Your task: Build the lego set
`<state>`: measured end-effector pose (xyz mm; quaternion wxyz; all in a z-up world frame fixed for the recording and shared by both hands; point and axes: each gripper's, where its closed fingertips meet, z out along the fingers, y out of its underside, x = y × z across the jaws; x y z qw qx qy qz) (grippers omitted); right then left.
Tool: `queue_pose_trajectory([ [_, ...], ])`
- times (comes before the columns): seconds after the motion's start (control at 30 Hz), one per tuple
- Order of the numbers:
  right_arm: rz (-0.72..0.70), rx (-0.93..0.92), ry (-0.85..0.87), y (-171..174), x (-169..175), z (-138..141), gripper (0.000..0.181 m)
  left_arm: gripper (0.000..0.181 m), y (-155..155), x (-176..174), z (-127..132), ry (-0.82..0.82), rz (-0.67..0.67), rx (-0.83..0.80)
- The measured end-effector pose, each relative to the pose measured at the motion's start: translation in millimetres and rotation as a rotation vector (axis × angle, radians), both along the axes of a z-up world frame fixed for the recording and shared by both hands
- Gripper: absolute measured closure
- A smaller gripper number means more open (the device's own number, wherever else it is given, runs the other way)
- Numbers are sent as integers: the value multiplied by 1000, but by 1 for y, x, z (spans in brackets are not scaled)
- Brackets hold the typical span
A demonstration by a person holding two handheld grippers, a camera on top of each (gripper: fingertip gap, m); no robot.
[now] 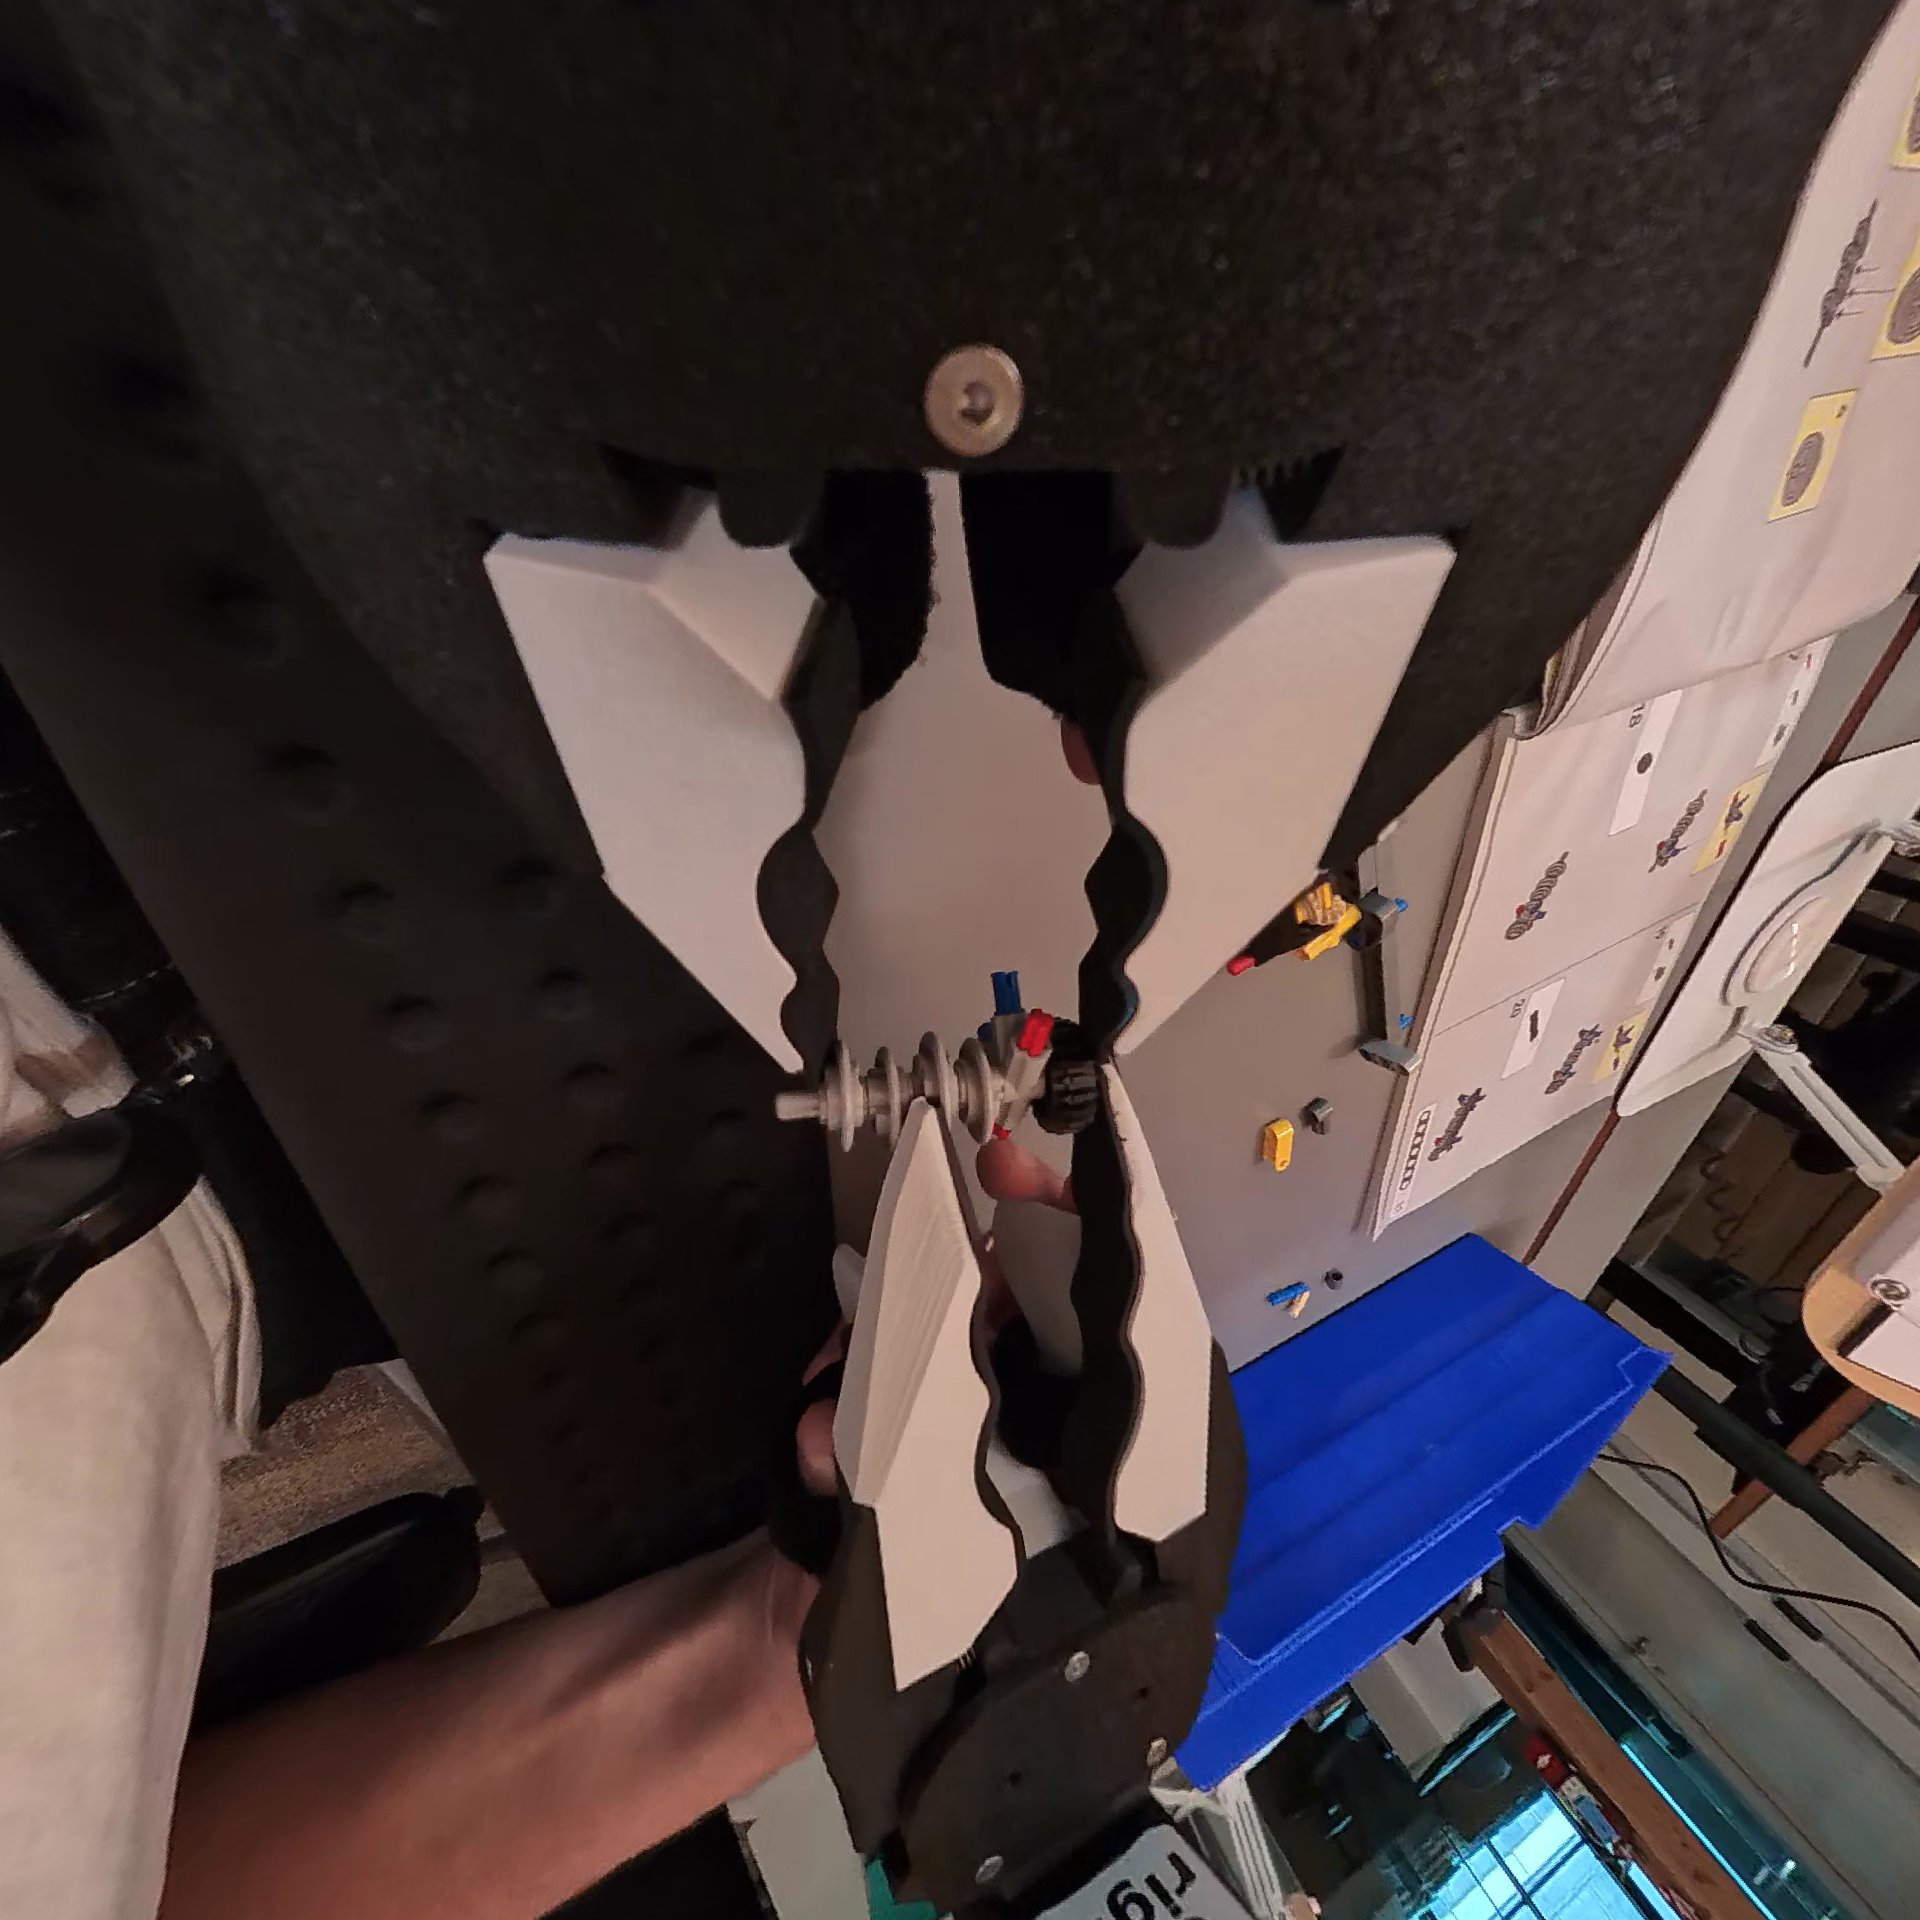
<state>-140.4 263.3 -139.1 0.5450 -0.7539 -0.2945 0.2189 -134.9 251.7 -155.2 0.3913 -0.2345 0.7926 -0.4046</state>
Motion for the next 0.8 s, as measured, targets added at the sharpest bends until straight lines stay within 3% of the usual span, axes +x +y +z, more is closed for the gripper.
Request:
queue_pose_trajectory([
  [0.8, 24, -41, -32, -3, -3, -8, 153, 134, -3, -2, -8, 65, -24, 13],
])
